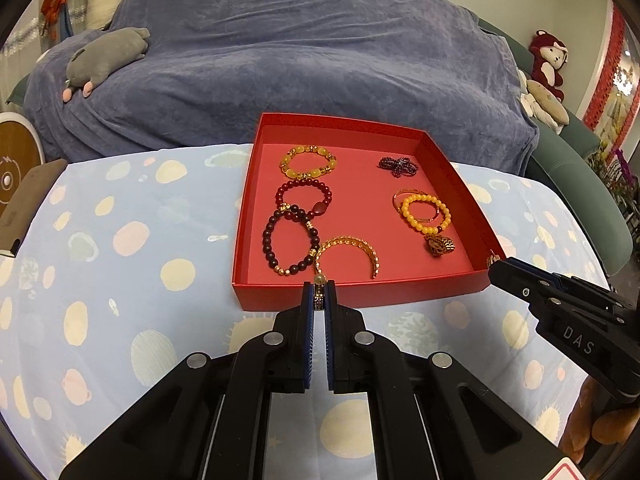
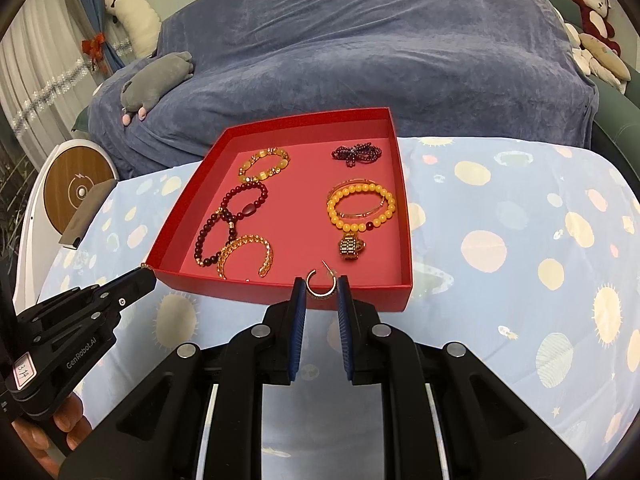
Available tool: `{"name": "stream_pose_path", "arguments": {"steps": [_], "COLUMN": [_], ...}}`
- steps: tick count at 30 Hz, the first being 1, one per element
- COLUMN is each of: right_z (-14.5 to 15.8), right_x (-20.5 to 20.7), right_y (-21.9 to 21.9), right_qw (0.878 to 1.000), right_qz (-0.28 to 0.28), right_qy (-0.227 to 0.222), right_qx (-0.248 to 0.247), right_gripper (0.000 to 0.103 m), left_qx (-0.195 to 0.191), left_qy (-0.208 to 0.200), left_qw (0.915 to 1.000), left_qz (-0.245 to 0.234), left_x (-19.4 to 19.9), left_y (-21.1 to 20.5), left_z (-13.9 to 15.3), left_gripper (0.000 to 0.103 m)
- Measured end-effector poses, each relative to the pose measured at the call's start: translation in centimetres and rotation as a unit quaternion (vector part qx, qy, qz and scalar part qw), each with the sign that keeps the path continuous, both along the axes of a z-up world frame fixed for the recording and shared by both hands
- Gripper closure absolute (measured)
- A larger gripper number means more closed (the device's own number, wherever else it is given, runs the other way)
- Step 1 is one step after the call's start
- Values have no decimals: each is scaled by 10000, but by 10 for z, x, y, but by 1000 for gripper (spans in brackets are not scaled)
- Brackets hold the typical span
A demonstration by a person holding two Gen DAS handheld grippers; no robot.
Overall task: Organize jewelry
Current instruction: 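Carry both held earrings over the red box and lower them, then open both grippers to drop the earrings into the red box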
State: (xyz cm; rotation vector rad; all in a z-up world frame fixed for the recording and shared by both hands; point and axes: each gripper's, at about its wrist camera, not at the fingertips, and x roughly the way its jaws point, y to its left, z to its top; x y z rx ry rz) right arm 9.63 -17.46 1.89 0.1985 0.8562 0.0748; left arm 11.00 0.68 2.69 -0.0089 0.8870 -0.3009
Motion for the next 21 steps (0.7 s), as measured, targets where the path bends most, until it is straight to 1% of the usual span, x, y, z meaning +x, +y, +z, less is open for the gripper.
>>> {"name": "stream_pose_path", "arguments": {"steps": [5, 11, 14, 21], "right_z": [10, 16, 15, -2], "right_x": [12, 42, 61, 100], "right_y": [-4, -7, -4, -1], "right_qw": [9999, 9999, 9999, 10000], "right_qz": [-52, 26, 52, 18], "right_qy": [-101, -137, -153, 2], "right_qx": [-18, 24, -20, 82], "right_gripper": [88, 87, 88, 88], "left_qx": [-23, -36, 11, 71], "left_qy": [-79, -74, -75, 17], "left_qw": [10000, 9998, 9998, 9999], "left_qz": [-54, -163, -163, -88], "left_x": [7, 37, 58, 100], "left_y": [-1, -10, -18, -34], "left_z": [10, 16, 13, -3], "left_gripper": [100, 100, 100, 100]}}
